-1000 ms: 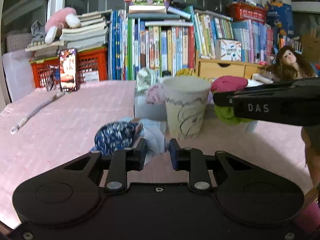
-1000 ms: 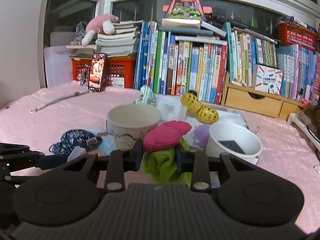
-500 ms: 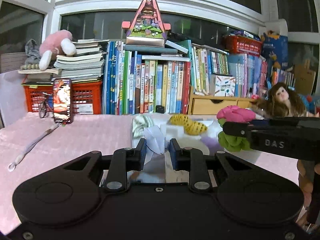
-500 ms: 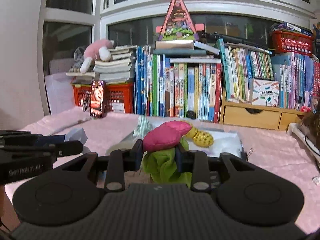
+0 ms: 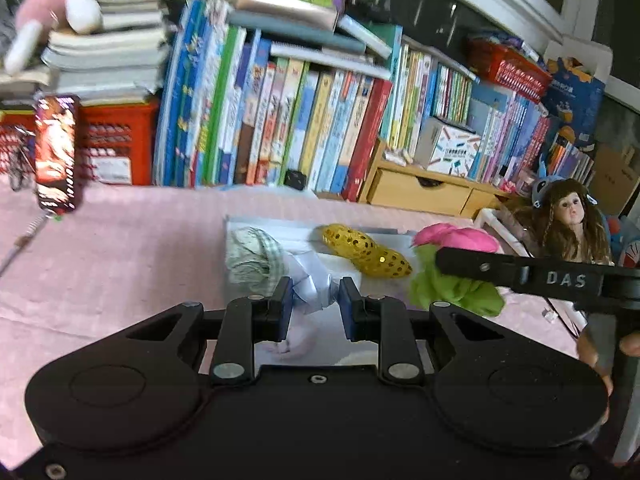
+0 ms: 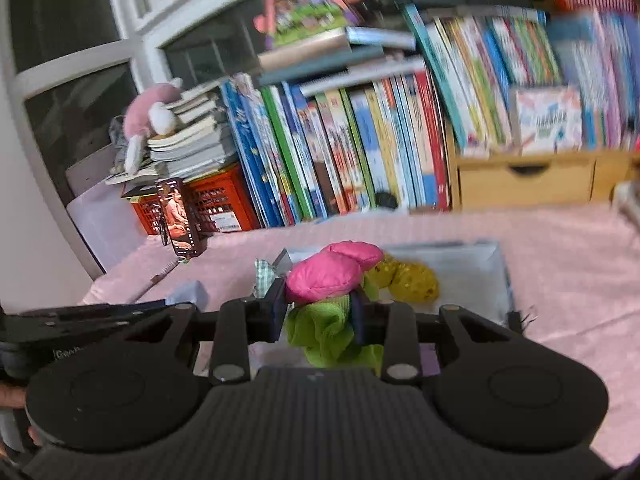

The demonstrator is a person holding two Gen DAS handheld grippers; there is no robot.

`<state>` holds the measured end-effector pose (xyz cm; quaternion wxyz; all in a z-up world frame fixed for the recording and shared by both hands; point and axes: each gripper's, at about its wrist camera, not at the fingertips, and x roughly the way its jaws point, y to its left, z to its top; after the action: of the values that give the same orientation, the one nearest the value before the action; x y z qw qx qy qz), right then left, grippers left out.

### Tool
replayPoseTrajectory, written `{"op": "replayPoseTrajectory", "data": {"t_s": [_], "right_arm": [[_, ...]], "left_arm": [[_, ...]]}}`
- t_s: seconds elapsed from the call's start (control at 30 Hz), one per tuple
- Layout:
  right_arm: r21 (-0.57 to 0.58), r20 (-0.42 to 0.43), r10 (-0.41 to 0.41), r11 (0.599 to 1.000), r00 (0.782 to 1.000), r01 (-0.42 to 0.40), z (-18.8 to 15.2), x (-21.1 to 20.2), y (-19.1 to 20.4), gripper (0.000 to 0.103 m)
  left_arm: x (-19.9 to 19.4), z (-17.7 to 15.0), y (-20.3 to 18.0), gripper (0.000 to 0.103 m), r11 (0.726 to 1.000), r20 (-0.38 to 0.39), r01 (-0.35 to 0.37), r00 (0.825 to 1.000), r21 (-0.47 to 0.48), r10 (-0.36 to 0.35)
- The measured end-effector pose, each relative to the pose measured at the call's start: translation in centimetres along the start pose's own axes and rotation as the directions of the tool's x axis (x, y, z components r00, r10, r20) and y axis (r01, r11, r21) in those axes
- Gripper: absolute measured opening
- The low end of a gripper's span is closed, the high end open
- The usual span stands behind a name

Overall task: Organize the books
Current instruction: 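Carry the tissue with the left tool to the box while the right tool carries the scrunchie, then open the left tool to drop the tissue in the box while the right tool releases the scrunchie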

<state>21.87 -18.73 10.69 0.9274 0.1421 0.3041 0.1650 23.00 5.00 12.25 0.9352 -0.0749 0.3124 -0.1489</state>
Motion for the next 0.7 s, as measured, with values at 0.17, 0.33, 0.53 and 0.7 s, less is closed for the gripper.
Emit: {"op": "replayPoseTrajectory", "data": {"t_s": [0.17,0.33,0.53,0.7], "right_arm": [[0.073,-0.068,0.01,0.997,0.998,-0.005,0.6,3.0,-1.3,0.038],[0.151,-0.13,0.025,0.989,0.991,-0.006,0.9,5.4,-2.2,0.038],[0.247,-0.184,0.074,0.969,0.98,-0.027,0.5,7.3,-2.8,0.038],[0.225,-0.229,0.013,0.974,0.973,0.04,0.1,8.5,-2.7,0.038]], "left_arm": [[3.8,1.0,0.2,0.023,0.999,-0.069,-0.041,0.997,-0.003,0.041],[6.8,1.0,1.0,0.023,0.998,-0.133,-0.053,0.99,-0.028,0.049],[9.1,0.9,1.5,0.024,0.997,-0.179,-0.044,0.983,-0.064,0.031],[9.7,0.9,1.0,0.025,0.998,-0.186,-0.046,0.982,-0.043,0.037]]}}
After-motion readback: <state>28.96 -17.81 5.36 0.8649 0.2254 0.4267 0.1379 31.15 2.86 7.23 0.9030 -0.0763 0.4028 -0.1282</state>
